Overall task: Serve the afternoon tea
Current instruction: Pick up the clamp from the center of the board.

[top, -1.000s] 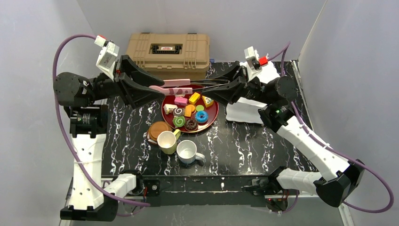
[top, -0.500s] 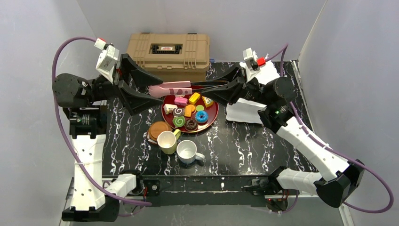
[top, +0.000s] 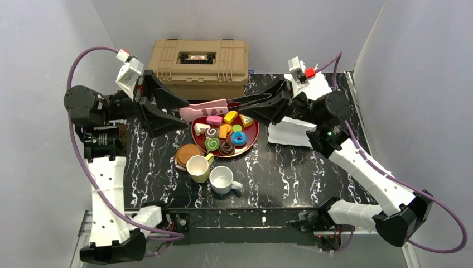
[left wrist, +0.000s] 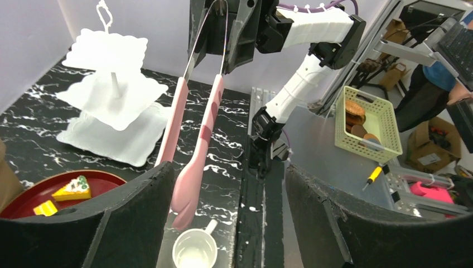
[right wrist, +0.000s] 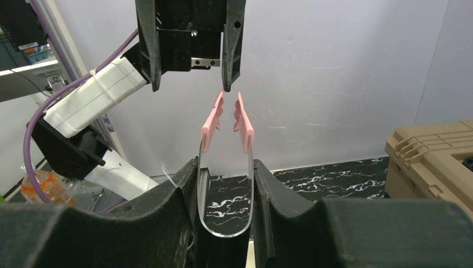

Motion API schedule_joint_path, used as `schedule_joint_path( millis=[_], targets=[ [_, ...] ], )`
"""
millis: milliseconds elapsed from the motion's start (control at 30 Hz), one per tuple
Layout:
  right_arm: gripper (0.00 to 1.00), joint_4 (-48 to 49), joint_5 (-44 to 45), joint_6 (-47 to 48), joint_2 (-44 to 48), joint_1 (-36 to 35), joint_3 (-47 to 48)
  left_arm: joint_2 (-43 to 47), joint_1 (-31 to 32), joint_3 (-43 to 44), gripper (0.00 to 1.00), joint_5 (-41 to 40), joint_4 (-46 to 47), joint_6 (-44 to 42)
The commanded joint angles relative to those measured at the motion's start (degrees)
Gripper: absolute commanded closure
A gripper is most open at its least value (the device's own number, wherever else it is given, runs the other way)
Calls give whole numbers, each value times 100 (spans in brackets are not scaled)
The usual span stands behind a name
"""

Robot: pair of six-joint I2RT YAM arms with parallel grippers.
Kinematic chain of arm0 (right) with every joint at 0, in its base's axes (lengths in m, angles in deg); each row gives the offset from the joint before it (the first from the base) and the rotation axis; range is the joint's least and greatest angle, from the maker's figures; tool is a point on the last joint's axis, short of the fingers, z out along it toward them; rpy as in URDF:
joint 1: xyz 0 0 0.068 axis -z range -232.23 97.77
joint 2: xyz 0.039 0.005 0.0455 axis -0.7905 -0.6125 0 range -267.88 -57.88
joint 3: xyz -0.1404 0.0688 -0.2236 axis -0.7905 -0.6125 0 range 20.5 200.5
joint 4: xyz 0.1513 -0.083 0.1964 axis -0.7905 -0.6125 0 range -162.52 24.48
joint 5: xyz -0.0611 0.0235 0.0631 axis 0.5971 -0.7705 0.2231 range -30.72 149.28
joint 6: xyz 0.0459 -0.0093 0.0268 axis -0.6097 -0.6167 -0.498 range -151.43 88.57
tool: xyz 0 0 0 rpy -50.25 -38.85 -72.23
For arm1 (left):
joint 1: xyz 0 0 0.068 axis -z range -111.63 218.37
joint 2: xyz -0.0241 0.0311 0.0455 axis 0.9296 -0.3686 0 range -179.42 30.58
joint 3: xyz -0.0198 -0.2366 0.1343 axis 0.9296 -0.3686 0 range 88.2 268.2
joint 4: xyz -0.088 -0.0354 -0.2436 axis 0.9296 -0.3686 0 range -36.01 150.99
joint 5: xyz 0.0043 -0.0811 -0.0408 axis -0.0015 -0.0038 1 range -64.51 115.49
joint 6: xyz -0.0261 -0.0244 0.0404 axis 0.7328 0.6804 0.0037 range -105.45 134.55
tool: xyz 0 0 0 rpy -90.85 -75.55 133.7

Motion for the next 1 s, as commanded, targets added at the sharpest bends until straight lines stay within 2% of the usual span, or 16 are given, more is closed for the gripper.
schedule_joint_path(
  millis=[0, 133, 233, 467, 600, 667, 767, 833, 900, 967],
  targets=[
    [60, 433, 81, -130, 114, -11, 349, 48, -43, -343, 31, 709, 72, 173],
    [60, 498, 60, -244, 75, -11, 336, 174, -37, -923, 36, 781, 90, 36],
    [60, 538, 50, -312, 59, -11, 307, 194, -38, -963, 40, 617, 82, -14],
    [60, 623, 53, -404, 24, -11, 261, 98, -39, -708, 64, 452, 55, 29],
    [59, 637, 27, -435, 0, -11, 224, 154, -45, -675, 91, 439, 55, -14],
    [59, 607, 14, -434, -2, -12, 190, 164, -40, -640, 100, 431, 55, 3],
    [57, 542, -6, -442, 12, -12, 120, 164, -41, -589, 100, 430, 64, -1],
    [51, 461, -32, -431, 45, -11, 59, 170, -41, -584, 100, 444, 64, -36],
    [35, 239, -104, -362, 113, -11, 33, 165, -37, -585, 100, 494, 71, -86],
    [27, -139, -174, -193, 219, -11, 87, 149, -42, -569, 100, 581, 81, -124]
  ],
)
